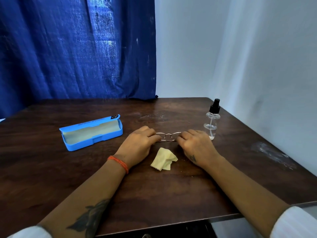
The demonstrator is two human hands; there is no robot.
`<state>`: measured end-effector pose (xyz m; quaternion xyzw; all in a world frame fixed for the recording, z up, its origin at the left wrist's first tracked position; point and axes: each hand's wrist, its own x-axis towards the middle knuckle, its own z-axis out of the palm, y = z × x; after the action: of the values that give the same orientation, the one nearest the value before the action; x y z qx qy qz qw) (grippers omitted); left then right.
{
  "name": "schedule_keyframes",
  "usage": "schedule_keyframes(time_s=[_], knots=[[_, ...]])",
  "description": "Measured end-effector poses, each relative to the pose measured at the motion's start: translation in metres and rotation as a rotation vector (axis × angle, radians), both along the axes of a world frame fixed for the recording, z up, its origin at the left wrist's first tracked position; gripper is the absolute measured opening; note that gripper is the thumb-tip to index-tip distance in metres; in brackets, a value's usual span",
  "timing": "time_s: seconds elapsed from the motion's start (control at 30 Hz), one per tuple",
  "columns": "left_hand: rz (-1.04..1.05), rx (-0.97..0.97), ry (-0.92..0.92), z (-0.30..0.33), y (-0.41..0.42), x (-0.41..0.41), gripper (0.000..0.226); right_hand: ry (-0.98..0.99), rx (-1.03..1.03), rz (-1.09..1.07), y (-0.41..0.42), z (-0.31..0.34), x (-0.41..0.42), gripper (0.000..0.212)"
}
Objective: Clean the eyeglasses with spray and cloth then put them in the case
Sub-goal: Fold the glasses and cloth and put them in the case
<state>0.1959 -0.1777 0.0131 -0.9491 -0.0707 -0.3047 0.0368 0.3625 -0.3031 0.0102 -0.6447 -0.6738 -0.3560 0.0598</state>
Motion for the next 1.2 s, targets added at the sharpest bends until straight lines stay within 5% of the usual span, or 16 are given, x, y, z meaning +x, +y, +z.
schedule_keyframes(time_s=[0.23, 0.43, 0.63, 0.8, 0.93, 1.2], knots=[[0.019, 0.026, 0.022, 0.0, -0.007, -0.004, 0.016, 0.043, -0.033, -0.024, -0.003, 0.0, -0.01, 0.021], [0.108, -0.168, -0.116, -0.006, -0.01, -0.006, 0.013, 0.262, -0.035, 0.018, -0.009, -0.003, -0.013, 0.016], [0.147, -0.417, -0.197, -0.011, -0.024, -0.018, 0.016, 0.772, 0.133, 0.223, -0.007, 0.002, -0.024, 0.02], [0.141, -0.603, -0.095, -0.016, -0.032, -0.024, 0.018, 0.916, -0.221, 0.29, -0.004, 0.0, -0.033, 0.023], [0.14, -0.736, -0.145, -0.013, -0.032, -0.024, 0.011, 1.054, -0.203, 0.312, -0.007, 0.004, -0.031, 0.016], [0.022, -0.662, -0.036, 0.027, -0.034, -0.042, 0.009, 1.18, -0.183, 0.411, -0.018, 0.024, -0.032, 0.018]])
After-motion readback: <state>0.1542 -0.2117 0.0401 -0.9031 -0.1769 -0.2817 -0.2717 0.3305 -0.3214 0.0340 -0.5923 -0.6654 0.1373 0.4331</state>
